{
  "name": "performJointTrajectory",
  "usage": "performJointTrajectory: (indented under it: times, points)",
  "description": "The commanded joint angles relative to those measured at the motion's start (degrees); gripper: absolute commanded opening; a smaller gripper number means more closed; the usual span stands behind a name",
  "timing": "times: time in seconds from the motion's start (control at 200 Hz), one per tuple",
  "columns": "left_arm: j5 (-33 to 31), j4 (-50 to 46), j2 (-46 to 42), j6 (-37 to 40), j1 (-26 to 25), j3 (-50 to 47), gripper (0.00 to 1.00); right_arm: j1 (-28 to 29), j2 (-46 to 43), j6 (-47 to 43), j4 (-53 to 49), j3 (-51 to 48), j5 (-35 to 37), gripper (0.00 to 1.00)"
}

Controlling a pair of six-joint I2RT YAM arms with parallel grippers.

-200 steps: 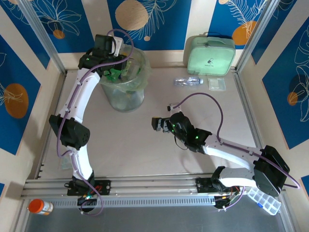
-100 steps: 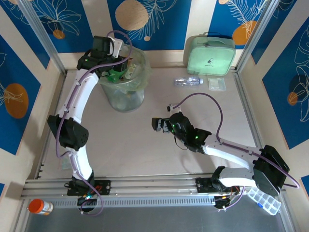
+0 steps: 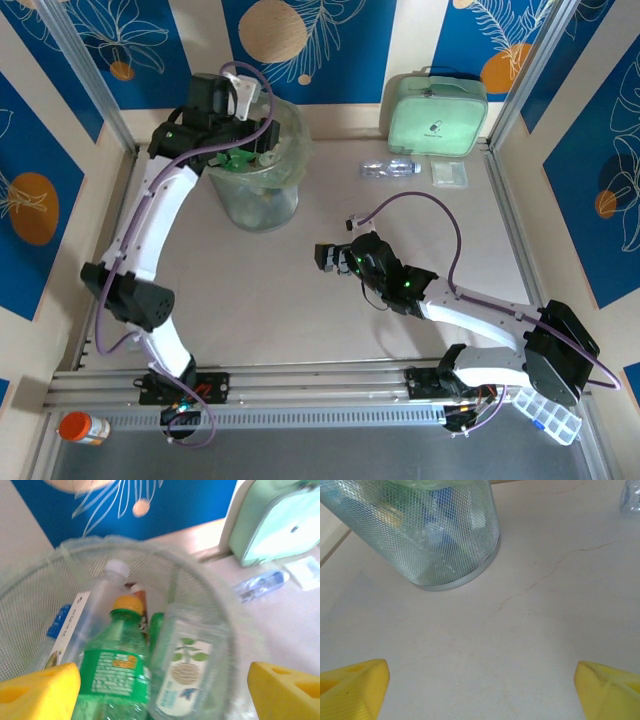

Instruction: Put the plastic bottles in the bin

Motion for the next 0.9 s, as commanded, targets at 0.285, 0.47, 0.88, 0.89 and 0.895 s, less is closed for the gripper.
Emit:
performJointTrajectory:
  times: [0.285,0.47,0.88,0.89,0.895]
  points:
    - [-3.27,20.87,-36.44,-19.34,-12.70,-39.69,0.78,-8.14,-7.60,3.73,-2.46,0.81,-7.47,0.94]
    - [-4.08,33.54,-43.38,-24.34,-20.30,-62.40,0.75,-15.20,-6.19,10.76,-10.27,5.41,-12.37,0.91]
    - [-6.68,55.35,-31.61,-19.89,-29.65,-80.58,0.73,-31.80,17.01,31.59,-29.11,29.90,-10.26,0.81]
    - [-6.24,55.67,-31.04,-19.95,-29.69,-80.50,0.72,-32.25,18.06,32.01,-29.76,31.03,-10.49,0.81]
    - [-6.01,55.82,-30.67,-20.05,-29.70,-80.46,0.72,-32.50,18.63,32.20,-30.05,31.56,-10.69,0.81]
